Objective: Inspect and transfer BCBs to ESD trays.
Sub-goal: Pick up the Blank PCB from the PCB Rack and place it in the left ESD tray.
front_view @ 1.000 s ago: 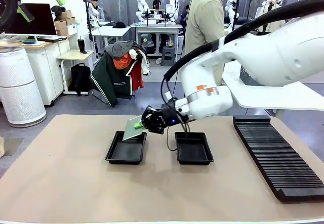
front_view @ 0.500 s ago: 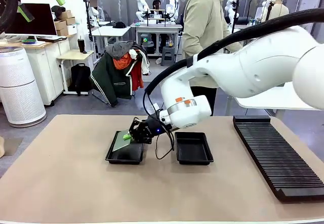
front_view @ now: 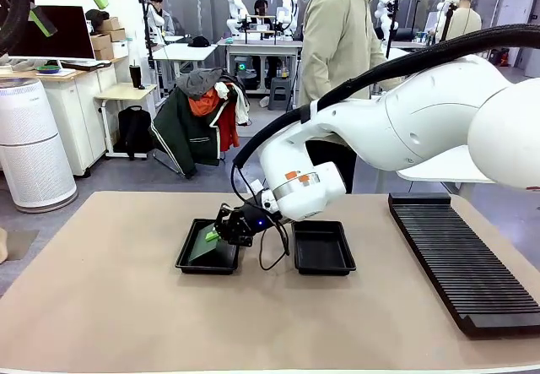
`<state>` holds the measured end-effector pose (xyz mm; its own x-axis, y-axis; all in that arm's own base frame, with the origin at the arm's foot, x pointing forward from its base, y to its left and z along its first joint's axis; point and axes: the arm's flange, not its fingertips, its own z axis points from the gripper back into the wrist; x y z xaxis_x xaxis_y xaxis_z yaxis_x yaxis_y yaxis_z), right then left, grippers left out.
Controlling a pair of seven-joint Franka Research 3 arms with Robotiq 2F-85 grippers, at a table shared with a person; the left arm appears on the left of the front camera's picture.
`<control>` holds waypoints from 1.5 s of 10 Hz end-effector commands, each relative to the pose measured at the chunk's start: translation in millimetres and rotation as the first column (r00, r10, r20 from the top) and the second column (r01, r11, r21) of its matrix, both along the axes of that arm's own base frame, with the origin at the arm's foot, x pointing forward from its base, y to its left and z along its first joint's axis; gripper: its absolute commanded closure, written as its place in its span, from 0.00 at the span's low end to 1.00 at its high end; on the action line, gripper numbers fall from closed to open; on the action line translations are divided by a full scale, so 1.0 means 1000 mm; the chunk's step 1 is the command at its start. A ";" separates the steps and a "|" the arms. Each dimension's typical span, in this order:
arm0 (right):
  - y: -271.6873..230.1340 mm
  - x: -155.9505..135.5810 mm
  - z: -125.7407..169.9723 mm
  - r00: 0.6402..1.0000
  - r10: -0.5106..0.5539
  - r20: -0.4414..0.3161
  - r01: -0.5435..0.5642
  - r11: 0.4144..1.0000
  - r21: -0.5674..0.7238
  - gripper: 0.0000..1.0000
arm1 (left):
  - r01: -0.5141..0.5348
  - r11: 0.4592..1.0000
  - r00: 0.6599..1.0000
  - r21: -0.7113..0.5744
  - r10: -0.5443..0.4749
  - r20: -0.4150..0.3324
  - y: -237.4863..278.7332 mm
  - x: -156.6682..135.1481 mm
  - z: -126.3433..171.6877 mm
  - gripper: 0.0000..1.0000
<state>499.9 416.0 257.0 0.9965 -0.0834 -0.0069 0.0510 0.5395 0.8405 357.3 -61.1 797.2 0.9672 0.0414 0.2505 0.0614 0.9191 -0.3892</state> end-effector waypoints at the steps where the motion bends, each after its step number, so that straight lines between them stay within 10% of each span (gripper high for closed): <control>1: 0.008 0.007 0.002 1.000 -0.016 -0.015 0.016 0.999 -0.037 0.98 | 0.000 1.000 1.000 -0.014 0.000 0.002 0.000 -0.001 0.000 0.00; 11: 0.009 0.004 0.013 1.000 0.004 -0.026 -0.006 0.995 -0.098 0.98 | 0.000 1.000 1.000 -0.014 0.000 0.002 0.000 -0.001 0.000 0.00; 15: 0.011 -0.003 0.039 1.000 -0.018 -0.023 0.013 0.982 -0.186 0.70 | 0.000 1.000 1.000 -0.014 0.000 0.002 0.000 -0.001 0.000 0.00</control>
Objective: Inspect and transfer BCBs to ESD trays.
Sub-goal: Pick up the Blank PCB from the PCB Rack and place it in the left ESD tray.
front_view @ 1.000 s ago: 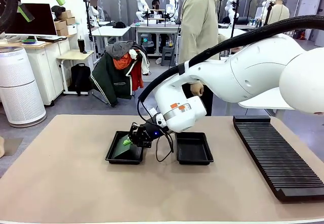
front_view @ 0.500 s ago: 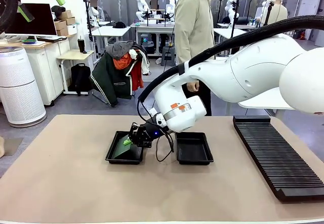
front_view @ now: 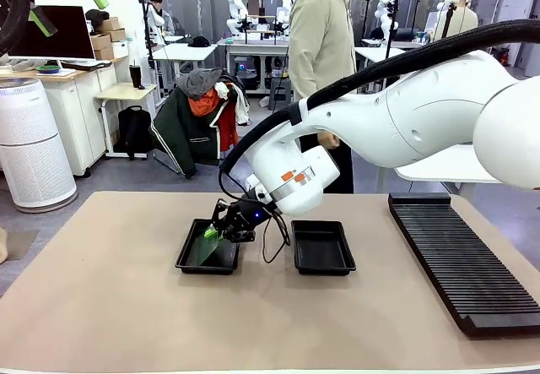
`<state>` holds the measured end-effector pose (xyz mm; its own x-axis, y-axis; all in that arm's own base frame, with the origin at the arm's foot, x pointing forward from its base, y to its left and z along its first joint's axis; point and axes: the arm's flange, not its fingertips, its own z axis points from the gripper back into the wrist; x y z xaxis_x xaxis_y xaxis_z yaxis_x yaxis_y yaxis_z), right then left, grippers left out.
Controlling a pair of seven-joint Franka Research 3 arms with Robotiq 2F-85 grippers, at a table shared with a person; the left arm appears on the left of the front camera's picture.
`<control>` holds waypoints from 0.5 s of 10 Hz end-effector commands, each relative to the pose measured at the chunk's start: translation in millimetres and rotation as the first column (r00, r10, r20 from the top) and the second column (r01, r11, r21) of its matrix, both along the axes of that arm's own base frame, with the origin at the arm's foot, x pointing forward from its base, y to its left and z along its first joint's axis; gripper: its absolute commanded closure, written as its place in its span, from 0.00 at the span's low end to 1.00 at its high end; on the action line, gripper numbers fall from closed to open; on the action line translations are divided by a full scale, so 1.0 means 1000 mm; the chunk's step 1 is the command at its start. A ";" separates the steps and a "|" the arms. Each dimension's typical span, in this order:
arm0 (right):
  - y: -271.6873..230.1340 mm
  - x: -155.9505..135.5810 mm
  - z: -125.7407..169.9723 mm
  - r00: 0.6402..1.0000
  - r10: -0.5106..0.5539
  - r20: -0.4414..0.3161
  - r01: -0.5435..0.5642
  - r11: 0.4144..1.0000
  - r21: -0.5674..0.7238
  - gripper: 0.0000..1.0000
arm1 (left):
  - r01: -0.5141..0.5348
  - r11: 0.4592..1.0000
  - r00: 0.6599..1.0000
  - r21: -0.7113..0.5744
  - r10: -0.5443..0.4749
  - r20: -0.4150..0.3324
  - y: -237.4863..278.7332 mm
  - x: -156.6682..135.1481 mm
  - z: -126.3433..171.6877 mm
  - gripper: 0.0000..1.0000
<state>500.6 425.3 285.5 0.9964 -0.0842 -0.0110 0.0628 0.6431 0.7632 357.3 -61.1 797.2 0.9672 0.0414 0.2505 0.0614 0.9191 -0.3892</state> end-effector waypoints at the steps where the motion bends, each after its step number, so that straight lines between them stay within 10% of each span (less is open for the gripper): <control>1: 0.005 -0.003 0.017 1.000 -0.010 -0.010 0.009 0.996 -0.088 0.60 | 0.000 1.000 1.000 -0.014 0.000 0.002 0.000 -0.001 0.000 0.00; 5: 0.018 -0.001 0.060 1.000 -0.010 -0.014 0.005 0.950 -0.313 0.22 | 0.000 1.000 1.000 -0.014 0.000 0.002 0.000 -0.001 0.000 0.00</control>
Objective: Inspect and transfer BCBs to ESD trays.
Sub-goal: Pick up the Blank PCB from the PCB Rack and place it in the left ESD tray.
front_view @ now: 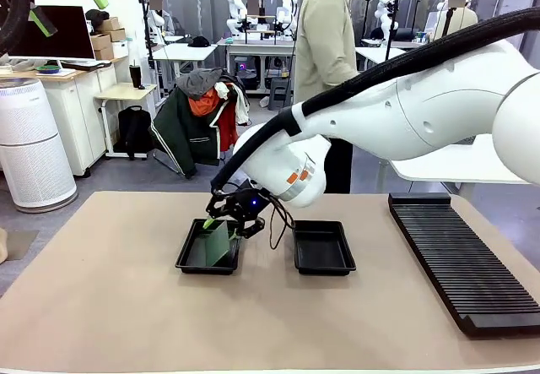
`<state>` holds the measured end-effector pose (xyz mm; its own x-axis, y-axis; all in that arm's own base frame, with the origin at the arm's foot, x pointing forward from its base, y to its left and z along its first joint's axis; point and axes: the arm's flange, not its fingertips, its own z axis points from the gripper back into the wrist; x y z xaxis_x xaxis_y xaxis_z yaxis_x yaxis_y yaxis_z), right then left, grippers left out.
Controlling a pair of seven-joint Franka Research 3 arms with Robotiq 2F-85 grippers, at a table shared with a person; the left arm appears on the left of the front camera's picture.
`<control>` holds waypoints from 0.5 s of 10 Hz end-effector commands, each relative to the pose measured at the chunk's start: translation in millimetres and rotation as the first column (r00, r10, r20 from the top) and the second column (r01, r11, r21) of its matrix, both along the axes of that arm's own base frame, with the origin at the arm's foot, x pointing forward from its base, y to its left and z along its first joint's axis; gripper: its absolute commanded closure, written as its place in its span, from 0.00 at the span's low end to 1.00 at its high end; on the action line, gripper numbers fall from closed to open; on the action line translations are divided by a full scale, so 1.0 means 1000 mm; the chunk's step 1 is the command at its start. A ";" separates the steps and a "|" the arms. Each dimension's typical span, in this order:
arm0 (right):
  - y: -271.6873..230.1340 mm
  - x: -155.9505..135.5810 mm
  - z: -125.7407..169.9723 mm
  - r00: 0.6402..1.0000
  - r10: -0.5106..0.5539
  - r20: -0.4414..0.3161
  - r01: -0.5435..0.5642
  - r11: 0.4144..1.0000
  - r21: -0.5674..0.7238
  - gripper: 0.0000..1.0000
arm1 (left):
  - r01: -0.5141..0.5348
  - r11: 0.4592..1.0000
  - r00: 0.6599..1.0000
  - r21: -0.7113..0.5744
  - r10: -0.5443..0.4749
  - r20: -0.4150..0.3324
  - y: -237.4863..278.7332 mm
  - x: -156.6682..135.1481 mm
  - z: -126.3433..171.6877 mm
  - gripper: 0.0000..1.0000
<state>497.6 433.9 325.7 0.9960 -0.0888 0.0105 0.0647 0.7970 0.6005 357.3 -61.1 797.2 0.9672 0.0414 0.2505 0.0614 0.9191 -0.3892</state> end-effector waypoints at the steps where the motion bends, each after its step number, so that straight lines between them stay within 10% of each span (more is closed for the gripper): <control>1: 0.017 0.002 0.034 1.000 0.003 -0.011 -0.005 0.985 -0.172 0.13 | 0.000 1.000 1.000 -0.014 0.000 0.002 0.000 -0.001 0.000 0.00; 5: 0.041 -0.010 0.079 0.999 0.025 0.027 -0.012 0.906 -0.423 0.00 | 0.000 1.000 1.000 -0.014 0.000 0.002 0.000 -0.001 0.000 0.00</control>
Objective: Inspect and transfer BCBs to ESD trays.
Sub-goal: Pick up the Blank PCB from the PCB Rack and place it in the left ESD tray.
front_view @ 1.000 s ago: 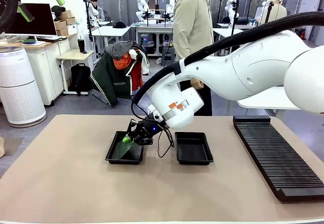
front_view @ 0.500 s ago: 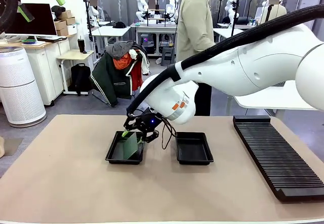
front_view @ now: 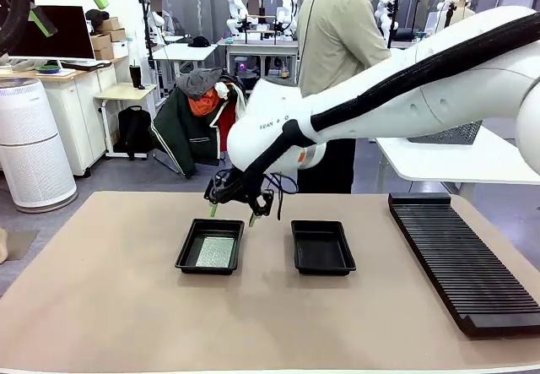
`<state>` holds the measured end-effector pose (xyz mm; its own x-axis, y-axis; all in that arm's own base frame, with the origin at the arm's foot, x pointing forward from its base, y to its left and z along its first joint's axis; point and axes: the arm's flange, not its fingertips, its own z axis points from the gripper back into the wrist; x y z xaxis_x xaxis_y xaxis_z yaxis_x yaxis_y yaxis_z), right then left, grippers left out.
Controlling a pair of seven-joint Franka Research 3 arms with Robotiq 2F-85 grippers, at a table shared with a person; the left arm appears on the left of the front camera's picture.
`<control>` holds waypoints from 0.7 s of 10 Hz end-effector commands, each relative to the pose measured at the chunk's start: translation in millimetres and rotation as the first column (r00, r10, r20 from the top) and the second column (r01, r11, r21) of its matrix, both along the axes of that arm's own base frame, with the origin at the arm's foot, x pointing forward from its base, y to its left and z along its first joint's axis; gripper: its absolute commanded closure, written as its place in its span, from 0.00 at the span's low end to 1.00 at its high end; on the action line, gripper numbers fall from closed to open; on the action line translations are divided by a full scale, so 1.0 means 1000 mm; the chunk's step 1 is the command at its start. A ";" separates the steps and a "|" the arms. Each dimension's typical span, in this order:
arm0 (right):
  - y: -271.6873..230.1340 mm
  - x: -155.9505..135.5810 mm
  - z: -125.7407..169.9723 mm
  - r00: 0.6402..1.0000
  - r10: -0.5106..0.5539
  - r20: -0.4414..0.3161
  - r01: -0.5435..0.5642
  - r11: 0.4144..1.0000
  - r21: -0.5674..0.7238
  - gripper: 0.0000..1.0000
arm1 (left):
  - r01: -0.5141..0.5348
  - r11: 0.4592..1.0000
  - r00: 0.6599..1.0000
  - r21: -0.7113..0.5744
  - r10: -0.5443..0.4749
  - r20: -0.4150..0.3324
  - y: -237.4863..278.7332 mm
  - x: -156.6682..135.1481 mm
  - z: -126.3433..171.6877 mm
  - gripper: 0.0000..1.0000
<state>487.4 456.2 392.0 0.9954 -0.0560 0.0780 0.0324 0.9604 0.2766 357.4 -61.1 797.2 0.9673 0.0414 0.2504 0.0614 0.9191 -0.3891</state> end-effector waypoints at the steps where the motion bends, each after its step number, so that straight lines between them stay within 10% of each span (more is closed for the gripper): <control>1: 0.021 -0.005 0.023 1.000 0.002 -0.003 -0.002 0.995 -0.097 0.00 | 0.000 1.000 1.000 -0.014 0.000 0.002 0.000 -0.001 0.000 0.00; 7: 0.019 -0.017 0.043 1.000 -0.010 -0.005 0.009 0.986 -0.167 0.00 | 0.000 1.000 1.000 -0.014 0.000 0.002 0.000 -0.001 0.000 0.00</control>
<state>473.9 475.6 429.2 0.9977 -0.0235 0.0636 0.0136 0.9884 0.1511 357.4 -61.1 797.2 0.9673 0.0414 0.2504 0.0614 0.9191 -0.3892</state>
